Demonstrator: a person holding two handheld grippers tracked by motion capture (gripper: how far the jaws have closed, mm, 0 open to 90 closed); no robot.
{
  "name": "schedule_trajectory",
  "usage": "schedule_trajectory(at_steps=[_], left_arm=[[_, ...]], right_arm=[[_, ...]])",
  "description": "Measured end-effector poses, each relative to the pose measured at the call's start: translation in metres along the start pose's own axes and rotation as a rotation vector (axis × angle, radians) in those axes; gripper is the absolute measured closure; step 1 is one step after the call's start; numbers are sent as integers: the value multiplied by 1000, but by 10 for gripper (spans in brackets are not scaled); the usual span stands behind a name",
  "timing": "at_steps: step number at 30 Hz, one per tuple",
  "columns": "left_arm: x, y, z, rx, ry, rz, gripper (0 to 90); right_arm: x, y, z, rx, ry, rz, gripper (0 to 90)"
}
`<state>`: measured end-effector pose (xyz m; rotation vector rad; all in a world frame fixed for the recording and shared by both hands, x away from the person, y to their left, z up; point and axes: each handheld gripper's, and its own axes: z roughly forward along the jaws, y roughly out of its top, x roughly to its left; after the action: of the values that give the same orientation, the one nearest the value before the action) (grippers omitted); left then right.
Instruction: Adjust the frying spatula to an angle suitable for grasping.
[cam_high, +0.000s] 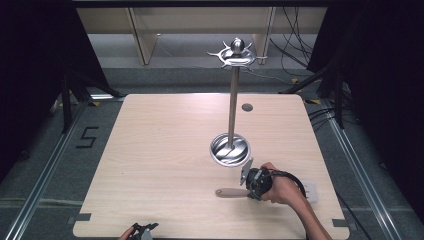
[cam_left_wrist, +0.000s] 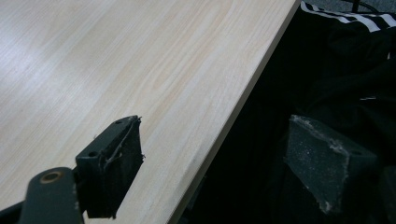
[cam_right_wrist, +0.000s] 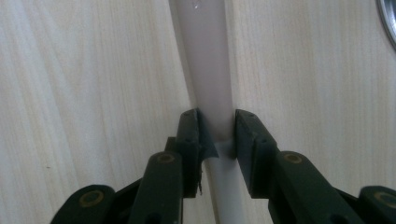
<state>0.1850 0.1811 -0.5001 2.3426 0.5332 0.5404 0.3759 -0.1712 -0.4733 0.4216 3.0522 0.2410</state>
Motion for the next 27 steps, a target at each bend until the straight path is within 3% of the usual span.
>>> schedule_trajectory(at_steps=[1,3,4,6,7,9,10,14,15,22,26,27], left_arm=[[1,0,-1,14,20,18,181],[1,0,-1,15,21,18,181],[1,0,-1,14,19,18,181],[1,0,-2,13,17,18,181],[1,0,-2,13,18,19,180],[1,0,-2,13,18,19,181],[1,0,-1,11,18,17,181],[1,1,-2,14,16,19,181],[1,1,-2,13,15,19,181],[1,1,-2,5,29,19,181],[1,0,-3,11,24,18,181],[2,0,-3,11,10,21,180]], right_arm=[[-3,0,1,-12,10,-46,733],[-5,1,2,-8,7,-69,738],[-2,2,0,16,-8,-52,741],[-2,3,1,12,-12,-72,744],[2,6,0,45,-1,-43,747],[3,6,0,52,-10,-37,748],[0,5,2,30,-33,-89,750],[2,5,1,38,-37,-60,753],[5,6,0,47,-35,-26,754],[4,6,1,41,-43,-36,755],[2,4,0,38,-37,-11,755],[2,2,-1,15,-43,5,755]])
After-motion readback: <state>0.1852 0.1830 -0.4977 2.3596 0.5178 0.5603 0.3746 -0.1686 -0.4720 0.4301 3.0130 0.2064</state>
